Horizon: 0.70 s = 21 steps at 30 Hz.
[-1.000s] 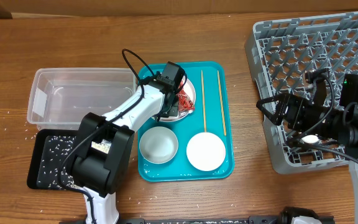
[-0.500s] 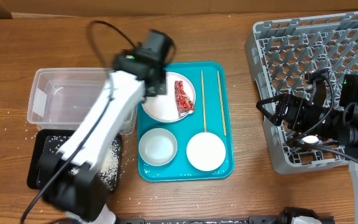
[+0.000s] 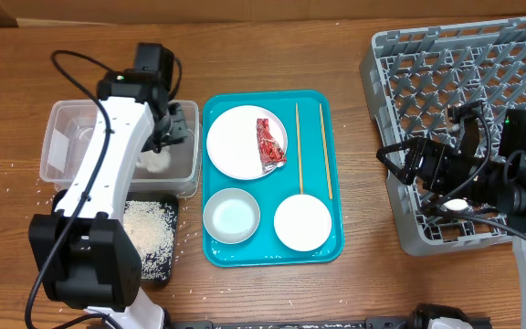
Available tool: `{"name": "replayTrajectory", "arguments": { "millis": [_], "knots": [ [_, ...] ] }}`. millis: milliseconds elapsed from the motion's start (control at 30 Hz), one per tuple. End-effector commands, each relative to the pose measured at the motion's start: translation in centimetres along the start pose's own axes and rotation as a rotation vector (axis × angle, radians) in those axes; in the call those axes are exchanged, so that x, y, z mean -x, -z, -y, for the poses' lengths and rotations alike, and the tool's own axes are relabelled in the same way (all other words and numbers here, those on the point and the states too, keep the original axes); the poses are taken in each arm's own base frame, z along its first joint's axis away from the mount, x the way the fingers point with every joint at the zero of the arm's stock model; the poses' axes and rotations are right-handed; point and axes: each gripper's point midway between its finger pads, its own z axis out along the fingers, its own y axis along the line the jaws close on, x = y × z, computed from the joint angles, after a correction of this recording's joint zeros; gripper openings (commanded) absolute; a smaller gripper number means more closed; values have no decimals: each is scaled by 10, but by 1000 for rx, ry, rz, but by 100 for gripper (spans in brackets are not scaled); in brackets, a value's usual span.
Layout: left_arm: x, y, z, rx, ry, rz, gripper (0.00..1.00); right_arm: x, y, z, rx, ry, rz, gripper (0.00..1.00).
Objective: Sort waste into correct bins and load items into the dishwasher
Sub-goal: 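Grasp the tissue and red wrapper from the plate, drop into clear bin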
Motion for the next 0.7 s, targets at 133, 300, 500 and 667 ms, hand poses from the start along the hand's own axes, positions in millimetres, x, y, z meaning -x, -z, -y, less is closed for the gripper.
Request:
{"name": "replayTrajectory", "arguments": {
  "millis": [133, 300, 500, 667],
  "knots": [
    [-20, 30, 88, -204, -245, 51, 72, 3, 4, -6, 7, 18, 14, 93],
    [-35, 7, 153, -259, -345, 91, 69, 3, 4, -6, 7, 18, 14, 93],
    [-60, -57, 204, -336, -278, -44, 63, 3, 4, -6, 6, 18, 14, 93],
    [-78, -89, 215, -359, -256, -137, 43, 3, 4, -6, 7, 18, 14, 93]
  ]
}}
